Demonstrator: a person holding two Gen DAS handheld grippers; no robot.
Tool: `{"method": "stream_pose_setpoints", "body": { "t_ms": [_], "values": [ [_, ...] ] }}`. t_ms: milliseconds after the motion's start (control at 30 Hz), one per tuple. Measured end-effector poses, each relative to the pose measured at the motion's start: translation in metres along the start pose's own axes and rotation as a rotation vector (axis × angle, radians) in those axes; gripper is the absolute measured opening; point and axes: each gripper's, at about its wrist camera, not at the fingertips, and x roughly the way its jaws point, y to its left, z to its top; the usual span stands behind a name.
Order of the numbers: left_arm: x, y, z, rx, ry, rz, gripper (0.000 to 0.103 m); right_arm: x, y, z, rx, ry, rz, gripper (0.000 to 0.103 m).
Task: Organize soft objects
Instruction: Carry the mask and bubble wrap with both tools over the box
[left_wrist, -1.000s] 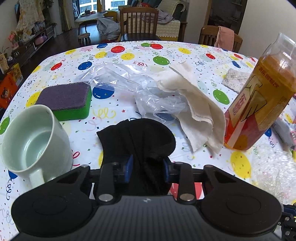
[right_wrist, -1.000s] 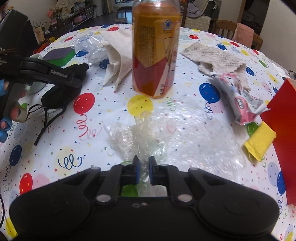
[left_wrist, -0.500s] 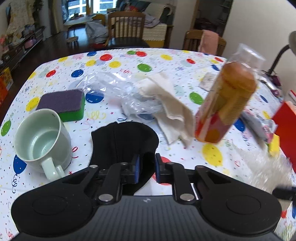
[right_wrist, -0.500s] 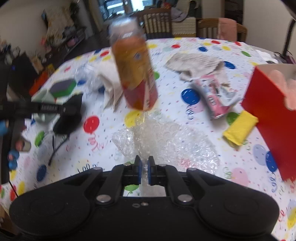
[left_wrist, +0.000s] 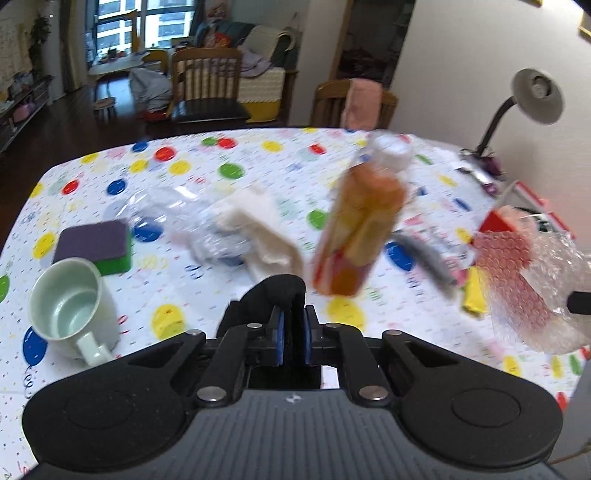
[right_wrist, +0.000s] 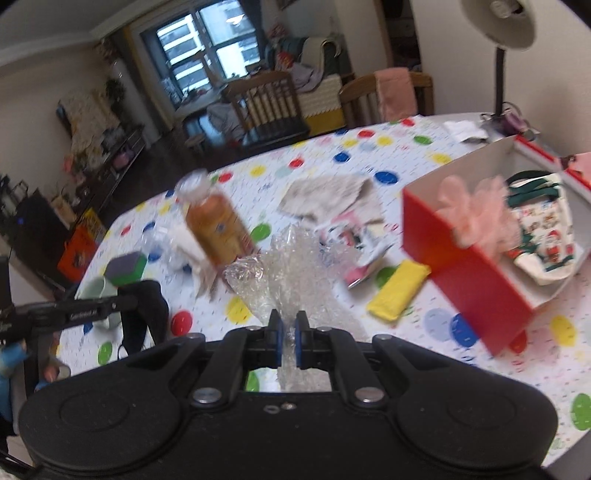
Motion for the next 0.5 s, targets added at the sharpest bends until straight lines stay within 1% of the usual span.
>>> {"method": "stream_pose_setpoints", "body": {
  "t_ms": [267, 367, 500],
  "values": [
    [-0.015, -0.052, 0.023, 0.069, -0.042, -0.109, 0.01, -0.034, -0.034, 0.023, 0.08, -0.052, -0.039, 0.005],
    [-0.018, -0.072, 0.033, 0.089, -0.048, -0.146, 0.009, -0.042, -0.046, 0.031, 0.092, -0.08, -0.059, 0.005],
    [-0.026, -0.102, 0.05, 0.127, -0.08, -0.197, 0.009, -0.053, -0.063, 0.044, 0.103, -0.122, -0.077, 0.005]
  ]
}}
